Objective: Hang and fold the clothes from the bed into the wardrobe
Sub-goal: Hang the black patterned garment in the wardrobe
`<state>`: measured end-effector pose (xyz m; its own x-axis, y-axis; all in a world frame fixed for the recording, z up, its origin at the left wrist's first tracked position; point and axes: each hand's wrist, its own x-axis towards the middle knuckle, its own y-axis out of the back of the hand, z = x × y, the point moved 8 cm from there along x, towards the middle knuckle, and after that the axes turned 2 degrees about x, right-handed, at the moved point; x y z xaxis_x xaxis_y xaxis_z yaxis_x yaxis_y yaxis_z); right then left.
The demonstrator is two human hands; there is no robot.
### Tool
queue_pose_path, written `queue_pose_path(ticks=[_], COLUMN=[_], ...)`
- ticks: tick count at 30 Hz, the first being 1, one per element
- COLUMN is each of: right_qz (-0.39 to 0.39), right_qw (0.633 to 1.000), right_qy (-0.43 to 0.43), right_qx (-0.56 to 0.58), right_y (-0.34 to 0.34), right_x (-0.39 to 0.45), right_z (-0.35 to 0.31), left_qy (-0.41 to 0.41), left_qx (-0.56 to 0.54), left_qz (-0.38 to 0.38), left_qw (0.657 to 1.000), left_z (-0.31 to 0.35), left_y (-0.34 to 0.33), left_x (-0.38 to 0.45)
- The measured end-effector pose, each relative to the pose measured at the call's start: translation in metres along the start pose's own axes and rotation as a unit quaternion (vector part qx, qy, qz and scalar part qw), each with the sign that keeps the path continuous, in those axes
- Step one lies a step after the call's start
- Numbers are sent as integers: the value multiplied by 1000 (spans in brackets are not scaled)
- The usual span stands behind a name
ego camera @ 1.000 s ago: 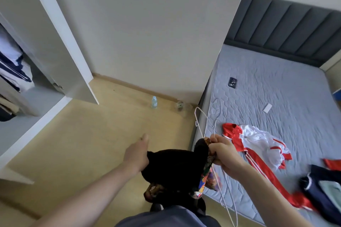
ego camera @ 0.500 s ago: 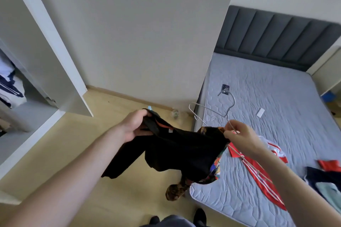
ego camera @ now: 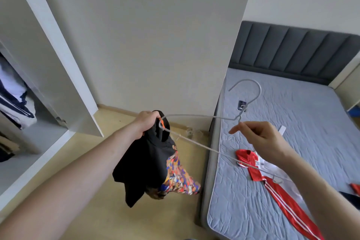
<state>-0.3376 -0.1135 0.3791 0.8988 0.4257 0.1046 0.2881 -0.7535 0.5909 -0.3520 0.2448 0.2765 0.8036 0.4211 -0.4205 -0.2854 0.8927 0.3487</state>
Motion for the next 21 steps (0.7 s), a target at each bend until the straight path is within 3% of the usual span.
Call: queue_pose_path(ticks=[8,21], right_qz=[13,128], right_qw=[1000,990], right_qy=[17,44], right_qx=[-15,-50], right_y=[-16,-30], right_x=[11,5], right_z=[-12,-40], left_qy=[-83,-258], left_qx=[105,254], left_qz=[-30,169], left_qw=[991,917], left_z=[23,82], left_y=[2,21], left_x=[0,-23])
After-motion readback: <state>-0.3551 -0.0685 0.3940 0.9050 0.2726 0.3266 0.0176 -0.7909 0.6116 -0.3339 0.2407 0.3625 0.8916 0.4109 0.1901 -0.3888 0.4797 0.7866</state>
